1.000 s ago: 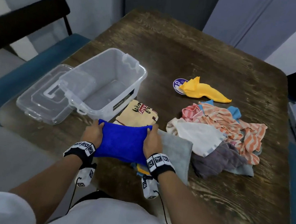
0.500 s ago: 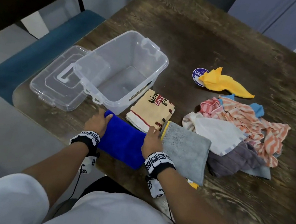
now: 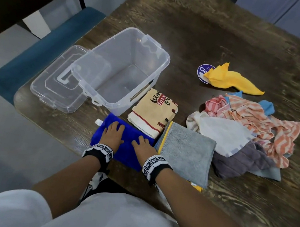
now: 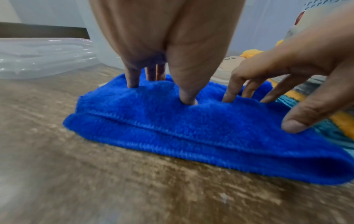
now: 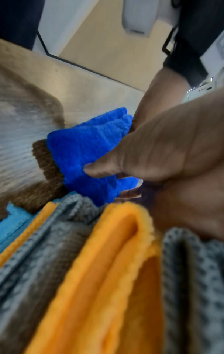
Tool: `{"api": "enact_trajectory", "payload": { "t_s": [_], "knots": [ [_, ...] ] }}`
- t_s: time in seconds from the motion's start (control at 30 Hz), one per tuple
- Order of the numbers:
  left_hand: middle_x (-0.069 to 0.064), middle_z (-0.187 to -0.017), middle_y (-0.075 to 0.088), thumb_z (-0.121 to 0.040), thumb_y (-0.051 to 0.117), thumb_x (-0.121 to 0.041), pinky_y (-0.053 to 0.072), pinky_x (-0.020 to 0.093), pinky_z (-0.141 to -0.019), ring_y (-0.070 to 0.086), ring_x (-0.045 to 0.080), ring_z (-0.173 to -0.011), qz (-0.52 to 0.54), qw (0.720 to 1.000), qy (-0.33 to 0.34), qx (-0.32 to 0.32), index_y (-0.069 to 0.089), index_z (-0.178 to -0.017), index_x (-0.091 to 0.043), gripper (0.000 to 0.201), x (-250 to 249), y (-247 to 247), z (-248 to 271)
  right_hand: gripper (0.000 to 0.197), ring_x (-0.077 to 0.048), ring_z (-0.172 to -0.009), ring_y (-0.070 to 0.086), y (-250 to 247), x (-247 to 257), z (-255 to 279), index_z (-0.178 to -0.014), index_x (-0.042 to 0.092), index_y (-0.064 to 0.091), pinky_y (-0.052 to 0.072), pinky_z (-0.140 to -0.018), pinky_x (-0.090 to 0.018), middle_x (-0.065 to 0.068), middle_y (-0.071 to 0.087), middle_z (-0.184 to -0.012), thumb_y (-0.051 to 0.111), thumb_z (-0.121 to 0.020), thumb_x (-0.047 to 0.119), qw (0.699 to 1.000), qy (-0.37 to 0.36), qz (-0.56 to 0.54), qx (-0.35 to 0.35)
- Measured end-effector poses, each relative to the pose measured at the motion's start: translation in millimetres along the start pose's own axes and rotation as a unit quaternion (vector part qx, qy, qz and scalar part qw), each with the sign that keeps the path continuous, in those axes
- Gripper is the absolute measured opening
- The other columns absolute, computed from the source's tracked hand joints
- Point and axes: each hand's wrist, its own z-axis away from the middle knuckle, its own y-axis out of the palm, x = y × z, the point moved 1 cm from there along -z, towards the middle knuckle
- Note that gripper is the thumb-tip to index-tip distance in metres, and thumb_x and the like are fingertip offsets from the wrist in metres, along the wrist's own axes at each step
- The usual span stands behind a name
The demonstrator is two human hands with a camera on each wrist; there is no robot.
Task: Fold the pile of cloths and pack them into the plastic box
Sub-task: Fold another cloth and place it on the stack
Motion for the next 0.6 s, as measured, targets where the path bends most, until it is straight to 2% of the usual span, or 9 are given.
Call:
{"api": "enact_trajectory", "payload": {
  "t_s": [0.07,0.13,0.27,0.33,0.43,0.53,0.6],
  "knots": [
    [0.014,-0.151,0.028,-0.090,0.071,-0.025,0.039,0.050,-0.111,0.035,0.032,-0.138,-0.026,1.000,-0.012,0.008,0.032,-0.145,-0.016,0.068,-6.8,-8.1,-4.7,0.064,-0.039,-0.140,0.027,-3.0,-4.2,-2.0,-0.147,0.010,0.033,0.049,-0.099,-0.049,-0.020,0.021,-0.153,0.063,-0.091,0.001,1.000,-0.006,-0.010,0.015],
    [0.015,-0.150,0.029,-0.091,0.069,-0.024,0.042,0.050,-0.107,0.036,0.034,-0.136,-0.055,0.998,-0.036,0.019,0.031,-0.145,-0.015,0.066,-16.3,-15.5,-9.0,0.066,-0.039,-0.137,0.032,-6.9,-8.0,-5.0,-0.148,0.010,0.035,0.048,-0.101,-0.050,-0.019,0.025,-0.151,0.066,-0.090,0.002,0.999,-0.011,-0.025,0.031],
    [0.019,-0.150,0.032,-0.096,0.058,-0.015,0.038,0.051,-0.109,0.039,0.036,-0.135,-0.114,0.990,-0.071,0.042,0.038,-0.143,-0.012,0.051,-36.0,-26.2,-13.6,0.042,-0.037,-0.119,0.053,-18.7,-14.0,-2.3,-0.138,0.007,0.049,0.049,-0.096,-0.047,-0.018,0.044,-0.136,0.060,-0.098,0.013,0.998,-0.021,-0.055,0.033],
    [0.019,-0.147,0.037,-0.095,0.058,-0.013,0.037,0.050,-0.110,0.042,0.036,-0.133,-0.134,0.988,-0.066,0.034,0.042,-0.141,-0.011,0.049,-44.9,-30.7,-16.2,0.033,-0.037,-0.113,0.057,-26.1,-19.8,4.4,-0.131,0.005,0.053,0.049,-0.091,-0.046,-0.019,0.050,-0.129,0.055,-0.100,0.016,0.997,-0.034,-0.076,-0.003],
    [0.016,-0.137,0.049,-0.098,0.049,-0.014,0.041,0.045,-0.104,0.049,0.034,-0.128,-0.123,0.992,-0.021,-0.010,0.050,-0.134,-0.011,0.036,-63.8,-43.4,-24.0,0.028,-0.035,-0.108,0.058,-39.0,-36.1,19.1,-0.126,0.006,0.059,0.051,-0.085,-0.044,-0.017,0.054,-0.122,0.051,-0.101,0.016,0.989,-0.036,-0.110,-0.087],
    [0.015,-0.124,0.058,-0.095,0.051,-0.012,0.047,0.044,-0.097,0.057,0.033,-0.116,-0.089,0.995,0.034,-0.015,0.053,-0.123,-0.010,0.028,-94.2,-61.6,-35.1,0.028,-0.032,-0.112,0.056,-51.4,-62.3,35.4,-0.126,0.010,0.061,0.049,-0.092,-0.046,-0.014,0.057,-0.123,0.051,-0.100,0.013,0.976,-0.023,-0.146,-0.160],
    [0.014,-0.116,0.063,-0.094,0.053,-0.010,0.051,0.041,-0.087,0.062,0.032,-0.106,-0.060,0.996,0.063,-0.022,0.054,-0.116,-0.010,0.022,-118.4,-74.2,-42.4,0.025,-0.030,-0.115,0.055,-57.5,-83.1,46.7,-0.122,0.011,0.063,0.046,-0.095,-0.043,-0.013,0.059,-0.122,0.051,-0.099,0.013,0.962,-0.014,-0.184,-0.199]
  ]
}}
